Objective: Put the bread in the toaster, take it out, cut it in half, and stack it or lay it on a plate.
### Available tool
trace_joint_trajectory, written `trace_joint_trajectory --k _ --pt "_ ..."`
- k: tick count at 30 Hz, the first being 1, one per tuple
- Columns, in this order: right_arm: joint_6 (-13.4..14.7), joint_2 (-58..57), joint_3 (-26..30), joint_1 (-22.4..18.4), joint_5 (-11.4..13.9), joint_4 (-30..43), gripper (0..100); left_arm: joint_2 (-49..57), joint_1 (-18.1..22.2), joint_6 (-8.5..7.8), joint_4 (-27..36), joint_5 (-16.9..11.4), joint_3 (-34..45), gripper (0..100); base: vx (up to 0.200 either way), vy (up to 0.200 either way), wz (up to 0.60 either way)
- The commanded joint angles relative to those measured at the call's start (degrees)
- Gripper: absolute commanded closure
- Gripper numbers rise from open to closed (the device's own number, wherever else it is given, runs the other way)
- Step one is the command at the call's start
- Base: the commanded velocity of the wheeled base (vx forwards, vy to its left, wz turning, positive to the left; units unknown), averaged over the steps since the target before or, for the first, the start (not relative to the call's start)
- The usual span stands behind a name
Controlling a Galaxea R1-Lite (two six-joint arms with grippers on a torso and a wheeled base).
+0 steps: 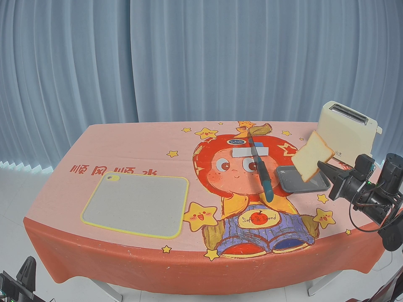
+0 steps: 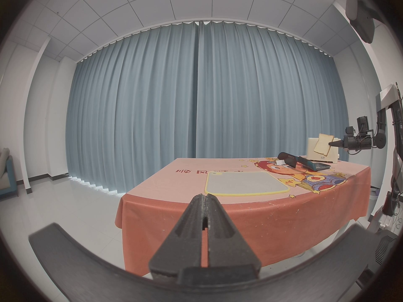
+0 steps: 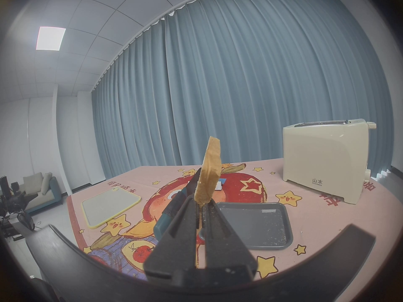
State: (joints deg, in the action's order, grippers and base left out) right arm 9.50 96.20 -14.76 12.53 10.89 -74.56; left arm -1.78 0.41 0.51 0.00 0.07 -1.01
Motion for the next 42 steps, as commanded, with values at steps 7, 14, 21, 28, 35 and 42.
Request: trace_joint_trajectory --k 7,14,21,28,35,42 --pt "0.0 0.92 -0.53 0.12 0.01 -0.68 100 0.02 -0.06 0.02 0.0 0.01 1.01 100 0.0 0.0 0.0" --pt "-0.71 -3.21 -1.41 -0.14 0.1 0.11 100 0.02 0.02 0.02 0.0 0.01 1.01 100 0.0 0.0 0.0" --pt "-2.2 -6.64 -1.76 1.0 -0.08 3.28 100 0.02 0.02 0.02 0.0 0.01 1.01 100 0.0 0.0 0.0" --pt "-5.19 -8.66 -1.15 0.39 -0.08 6.62 100 0.02 0.02 0.02 -0.09 0.01 1.01 100 0.0 0.0 0.0" --pt "-7.47 -12.88 -0.53 0.39 -0.16 10.49 100 -0.07 0.02 0.02 0.0 0.01 1.01 100 0.0 0.0 0.0" --pt "-11.08 -15.25 1.23 0.12 -0.16 12.42 100 -0.07 0.02 0.02 -0.09 0.01 1.01 100 0.0 0.0 0.0"
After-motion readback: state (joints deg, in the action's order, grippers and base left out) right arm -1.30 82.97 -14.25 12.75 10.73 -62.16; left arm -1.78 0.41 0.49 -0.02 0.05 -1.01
